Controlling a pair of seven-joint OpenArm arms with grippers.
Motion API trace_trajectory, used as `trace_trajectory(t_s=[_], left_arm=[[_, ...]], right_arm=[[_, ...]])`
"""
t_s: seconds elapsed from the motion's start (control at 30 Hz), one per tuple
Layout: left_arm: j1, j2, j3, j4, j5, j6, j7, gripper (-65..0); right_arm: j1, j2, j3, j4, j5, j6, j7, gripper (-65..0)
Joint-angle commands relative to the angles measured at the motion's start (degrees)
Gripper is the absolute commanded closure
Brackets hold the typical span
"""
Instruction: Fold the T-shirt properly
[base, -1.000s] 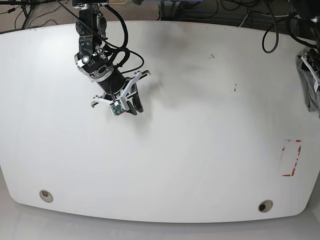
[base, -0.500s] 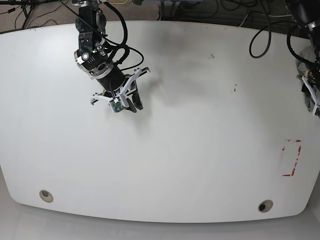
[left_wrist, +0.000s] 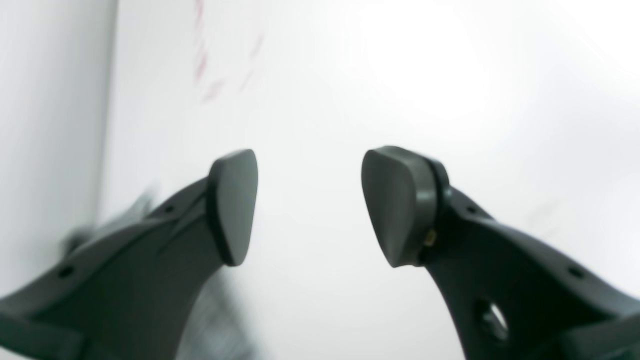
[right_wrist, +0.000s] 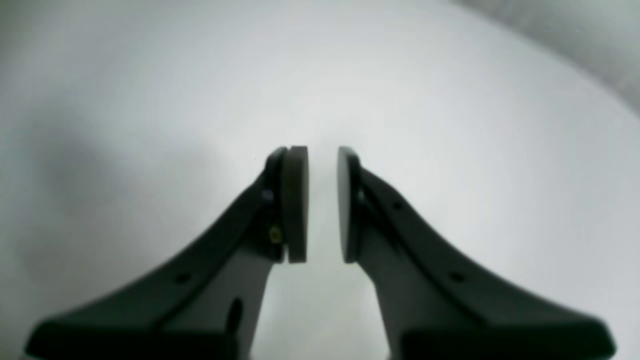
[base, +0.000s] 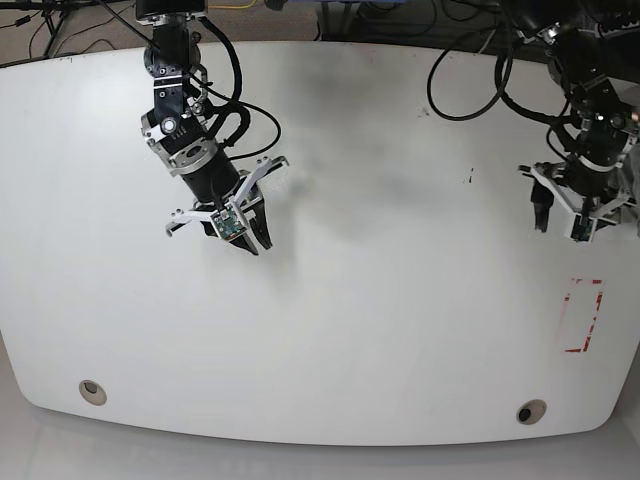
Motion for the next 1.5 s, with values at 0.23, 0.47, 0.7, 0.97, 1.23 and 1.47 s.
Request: trace_trajectory(t_s=[0.23, 0.47, 0.7, 0.97, 1.23, 1.47], left_arm=[[3.2, 6.7, 4.8, 0.4, 2.8, 12.6, -14.6, -34.6], [12.1, 7.3, 13.2, 0.4, 2.8, 20.2, -19.3, -34.7], [21.6, 7.3, 16.6, 1.6, 2.7, 23.7, -20.2, -34.6], [35.9, 7.9, 17.0, 5.5, 2.4, 23.7, -20.2, -34.6], [50.6, 8.9, 17.0, 7.2, 2.2, 23.7, -20.5, -34.6], [60.8, 9.1, 17.0, 5.8, 1.8, 23.7, -20.3, -34.4]], right_arm=[[-1.8, -1.8, 6.3, -7.7, -6.6, 0.0, 15.6, -9.5], [-8.1, -1.7, 11.4, -7.7, -2.3, 0.4, 18.0, -9.5], [-17.7, -0.4, 12.4, -3.7, 2.6, 0.4, 18.0, -9.5], [-29.6, -0.4, 16.2, 0.3, 8.3, 0.5, 18.0, -9.5], [-41.5, -0.6, 17.7, 2.6, 11.4, 2.2, 18.0, -9.5], [-52.6, -0.8, 17.8, 2.2, 16.7, 4.7, 17.8, -10.0]])
